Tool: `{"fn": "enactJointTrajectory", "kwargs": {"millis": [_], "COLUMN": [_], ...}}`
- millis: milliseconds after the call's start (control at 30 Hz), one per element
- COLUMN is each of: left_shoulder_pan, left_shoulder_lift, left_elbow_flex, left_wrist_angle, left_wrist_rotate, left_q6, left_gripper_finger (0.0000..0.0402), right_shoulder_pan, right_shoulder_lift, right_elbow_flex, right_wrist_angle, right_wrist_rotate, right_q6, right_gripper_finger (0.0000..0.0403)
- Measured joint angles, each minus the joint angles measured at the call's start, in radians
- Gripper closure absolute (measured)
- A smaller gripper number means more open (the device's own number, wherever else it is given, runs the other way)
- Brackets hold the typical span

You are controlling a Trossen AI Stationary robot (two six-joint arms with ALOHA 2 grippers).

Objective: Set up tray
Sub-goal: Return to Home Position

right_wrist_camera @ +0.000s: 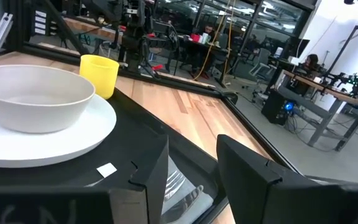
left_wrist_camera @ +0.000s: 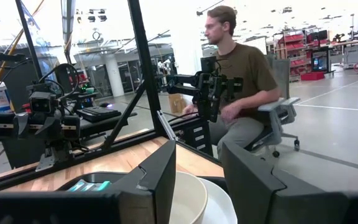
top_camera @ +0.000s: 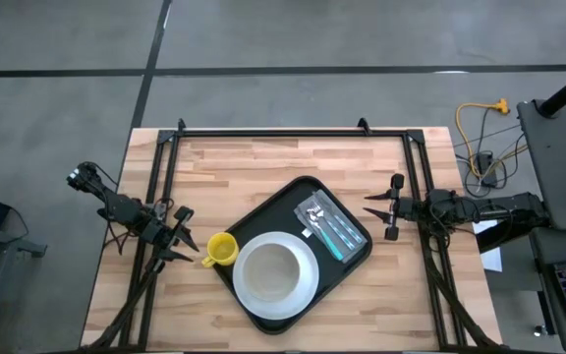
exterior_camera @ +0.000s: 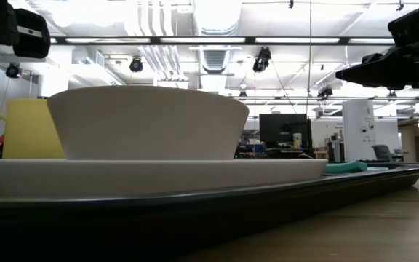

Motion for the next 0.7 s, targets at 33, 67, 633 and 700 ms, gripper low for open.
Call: {"fn": "enactJointTrajectory", "kwargs": {"millis": [33, 67, 633, 700], "left_shoulder_pan": [0.0, 0.0, 0.0, 0.0], "left_shoulder_lift": [0.0, 0.0, 0.0, 0.0], "left_elbow_flex": [0.0, 0.0, 0.0, 0.0], "left_wrist_angle": [0.0, 0.0, 0.0, 0.0], "left_wrist_rotate": [0.0, 0.0, 0.0, 0.0], "left_q6": [0.0, 0.0, 0.0, 0.0], "left_gripper_finger": [0.0285, 0.0285, 0.0285, 0.0285], "right_shoulder_pan": [0.0, 0.0, -0.001, 0.0], "right_shoulder_lift": [0.0, 0.0, 0.0, 0.0], "right_elbow_flex": [0.0, 0.0, 0.0, 0.0], "right_wrist_angle": [0.0, 0.0, 0.0, 0.0], "right_wrist_rotate": [0.0, 0.0, 0.0, 0.0], "right_q6": [-0.002, -0.002, 0.0, -0.002], "right_gripper_finger": [0.0276, 0.0278, 0.0277, 0.0275]}}
